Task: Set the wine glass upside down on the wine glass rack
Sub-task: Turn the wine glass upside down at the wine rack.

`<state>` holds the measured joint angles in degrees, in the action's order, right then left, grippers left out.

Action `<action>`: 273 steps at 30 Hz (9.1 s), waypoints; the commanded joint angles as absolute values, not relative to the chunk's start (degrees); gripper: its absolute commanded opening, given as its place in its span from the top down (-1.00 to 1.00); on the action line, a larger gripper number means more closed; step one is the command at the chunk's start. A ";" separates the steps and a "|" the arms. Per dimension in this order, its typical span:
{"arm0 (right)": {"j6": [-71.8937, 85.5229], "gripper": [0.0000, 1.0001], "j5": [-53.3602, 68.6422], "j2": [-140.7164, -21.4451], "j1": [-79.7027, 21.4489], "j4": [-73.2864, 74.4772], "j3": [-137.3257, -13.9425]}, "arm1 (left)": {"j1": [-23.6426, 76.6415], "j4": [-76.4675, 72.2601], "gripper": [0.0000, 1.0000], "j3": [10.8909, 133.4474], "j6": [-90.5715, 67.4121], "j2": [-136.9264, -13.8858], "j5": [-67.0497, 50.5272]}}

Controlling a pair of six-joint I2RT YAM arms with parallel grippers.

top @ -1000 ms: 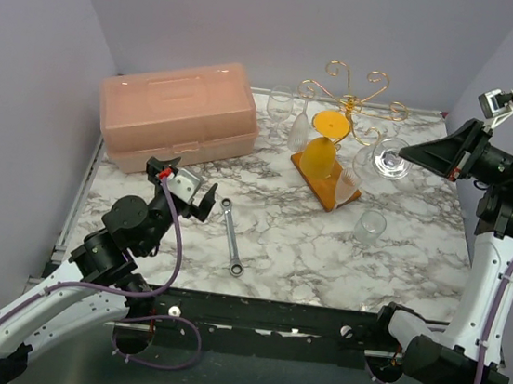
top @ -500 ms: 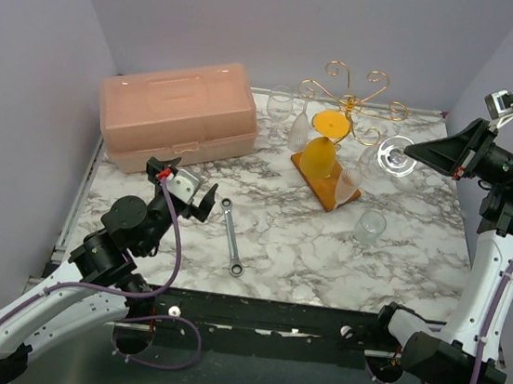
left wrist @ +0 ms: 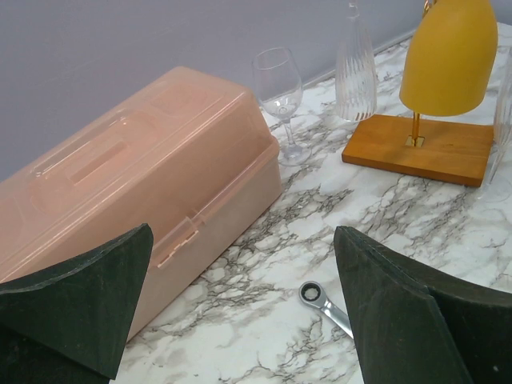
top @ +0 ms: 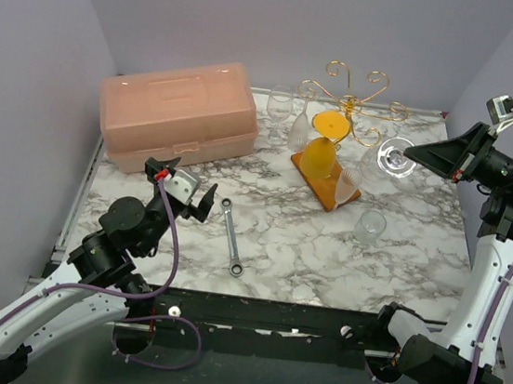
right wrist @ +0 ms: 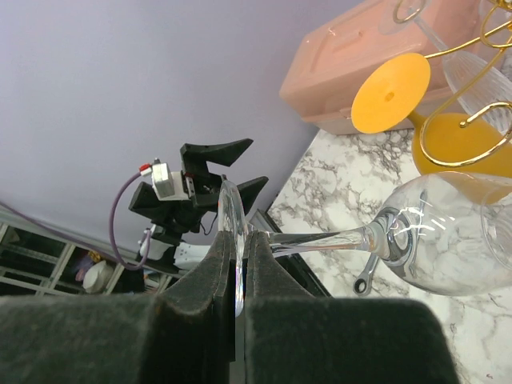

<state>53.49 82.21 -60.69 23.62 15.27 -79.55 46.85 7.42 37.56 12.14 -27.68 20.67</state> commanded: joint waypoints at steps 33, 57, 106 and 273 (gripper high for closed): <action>39.67 0.99 67.04 -67.05 26.54 32.72 -85.24 | 46.52 6.33 -0.97 37.00 11.34 -25.81 18.54; 39.46 0.99 60.88 -70.90 26.80 22.32 -82.29 | 46.15 7.00 -0.97 36.92 11.62 -26.14 18.64; 64.27 0.99 43.16 -86.02 18.50 -11.23 -80.17 | 45.47 7.65 -0.97 36.78 11.96 -25.16 16.31; 51.41 -0.09 45.22 -89.78 17.49 4.99 -87.51 | 44.30 8.20 -0.97 37.11 11.16 -24.35 13.16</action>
